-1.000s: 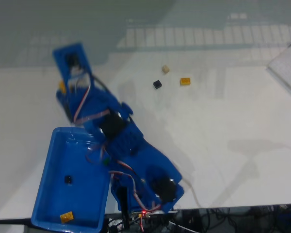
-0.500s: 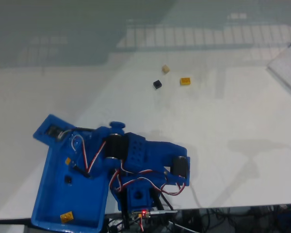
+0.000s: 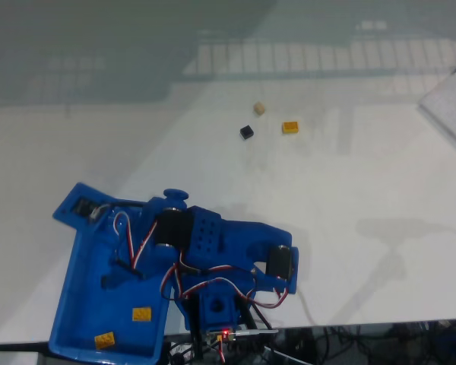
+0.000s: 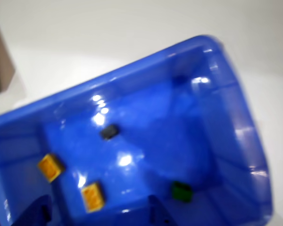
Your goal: Pick up all the lego then put into the bin
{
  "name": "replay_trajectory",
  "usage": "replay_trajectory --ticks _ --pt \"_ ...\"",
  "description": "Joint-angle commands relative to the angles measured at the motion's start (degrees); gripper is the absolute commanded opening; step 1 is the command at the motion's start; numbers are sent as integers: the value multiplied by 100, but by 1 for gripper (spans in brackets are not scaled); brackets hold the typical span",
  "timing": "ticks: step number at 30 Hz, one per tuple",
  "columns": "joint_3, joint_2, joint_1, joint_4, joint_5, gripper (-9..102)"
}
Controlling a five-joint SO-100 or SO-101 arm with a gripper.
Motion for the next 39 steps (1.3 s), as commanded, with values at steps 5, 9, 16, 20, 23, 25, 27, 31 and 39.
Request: replay_trajectory --ticks 5,9,16,20,23,25,27,31,39 --pt "-35 -738 3349 -1986 -62 28" --pt "167 -1644 5379 -4131 721 30" --pt "167 -3384 7348 -5704 949 30" --pt "176 -4219 8112 -6214 580 30" --pt "176 -4702 8552 -6267 158 30" --pt "176 -4957 8798 -6284 -88 30" --pt "176 -5133 9009 -6363 -255 30" --pt "141 -5361 9352 -6407 -457 30" --pt "62 -5871 9536 -7146 0 30"
